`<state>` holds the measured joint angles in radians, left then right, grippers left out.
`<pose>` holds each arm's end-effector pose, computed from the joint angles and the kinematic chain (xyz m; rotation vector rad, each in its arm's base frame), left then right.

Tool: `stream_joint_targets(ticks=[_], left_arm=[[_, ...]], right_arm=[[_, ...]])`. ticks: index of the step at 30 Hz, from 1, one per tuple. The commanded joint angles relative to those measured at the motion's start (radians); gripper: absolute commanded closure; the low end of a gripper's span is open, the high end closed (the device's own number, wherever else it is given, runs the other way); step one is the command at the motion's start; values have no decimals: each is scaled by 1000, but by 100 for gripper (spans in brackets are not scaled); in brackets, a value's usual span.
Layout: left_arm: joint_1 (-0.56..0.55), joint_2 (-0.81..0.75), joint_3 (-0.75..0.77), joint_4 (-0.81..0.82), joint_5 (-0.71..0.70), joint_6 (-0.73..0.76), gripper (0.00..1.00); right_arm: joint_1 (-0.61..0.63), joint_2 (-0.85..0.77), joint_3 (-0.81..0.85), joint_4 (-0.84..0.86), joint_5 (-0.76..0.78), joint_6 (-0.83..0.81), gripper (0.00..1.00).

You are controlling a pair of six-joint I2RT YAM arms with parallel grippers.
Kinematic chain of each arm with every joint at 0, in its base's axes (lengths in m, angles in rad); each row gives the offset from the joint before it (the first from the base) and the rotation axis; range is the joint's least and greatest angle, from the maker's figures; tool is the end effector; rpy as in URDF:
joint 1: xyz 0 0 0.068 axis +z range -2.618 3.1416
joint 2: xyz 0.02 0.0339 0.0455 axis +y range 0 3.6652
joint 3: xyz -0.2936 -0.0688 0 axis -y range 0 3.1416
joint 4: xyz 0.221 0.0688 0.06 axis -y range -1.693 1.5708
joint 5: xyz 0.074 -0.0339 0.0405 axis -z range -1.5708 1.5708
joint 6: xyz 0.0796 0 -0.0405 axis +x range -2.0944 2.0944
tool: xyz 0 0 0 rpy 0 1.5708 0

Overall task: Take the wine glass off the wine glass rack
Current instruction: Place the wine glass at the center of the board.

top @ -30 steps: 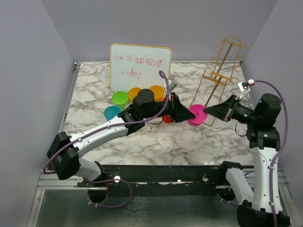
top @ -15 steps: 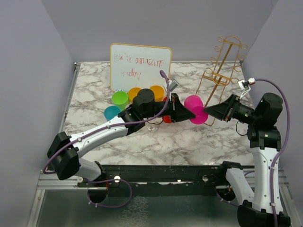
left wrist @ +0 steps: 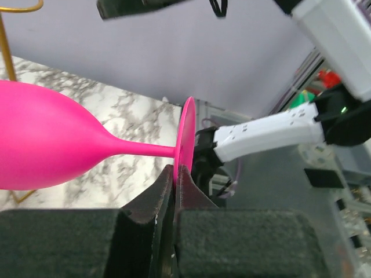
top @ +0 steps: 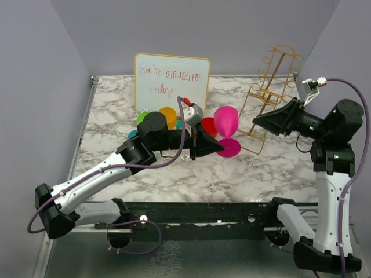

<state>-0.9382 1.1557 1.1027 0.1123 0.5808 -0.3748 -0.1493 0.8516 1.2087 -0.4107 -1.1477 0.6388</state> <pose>0.1219 -0.2402 0.4387 0.9541 1.4288 -1.4483 0.1287 0.0540 0.4621 -0.2721 1.7344 1.2827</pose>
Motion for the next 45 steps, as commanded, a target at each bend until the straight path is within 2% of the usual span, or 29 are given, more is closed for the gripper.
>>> stream_joint_targets(ticks=[1,3,5,8,11,13,16,20,29,34,36,41,45], left_arm=[[-5,-95,-103,-140,34,242,100],[-5,-141,-150,-140,13,311,100],[-5,-181,-192,-131,-1,382,100],[-5,-228,-250,-87,-14,453,100],[-5,-246,-277,-56,8,494,100],[-7,-255,-296,-57,61,545,100],[-7,-288,-328,-64,96,637,100],[-8,-348,-377,-101,139,762,100],[-8,-432,-457,-163,134,921,100],[-8,-407,-435,-248,114,988,100],[-8,-387,-416,-291,110,1012,100],[-8,-369,-413,-302,66,1052,100],[-8,-368,-404,-318,39,1101,100]], right_arm=[[12,56,17,59,-31,-3,46],[28,58,-7,92,-23,7,43],[45,77,34,26,-7,-55,41],[122,161,123,-116,42,-161,45],[342,288,230,-277,243,-298,45],[521,348,266,-301,350,-339,43],[632,415,307,-312,479,-364,39],[639,449,334,-313,483,-407,37],[639,538,454,-468,428,-550,35],[639,498,338,-346,246,-513,35],[639,494,317,-353,198,-520,37],[639,478,274,-348,255,-508,38],[639,473,233,-360,180,-529,40]])
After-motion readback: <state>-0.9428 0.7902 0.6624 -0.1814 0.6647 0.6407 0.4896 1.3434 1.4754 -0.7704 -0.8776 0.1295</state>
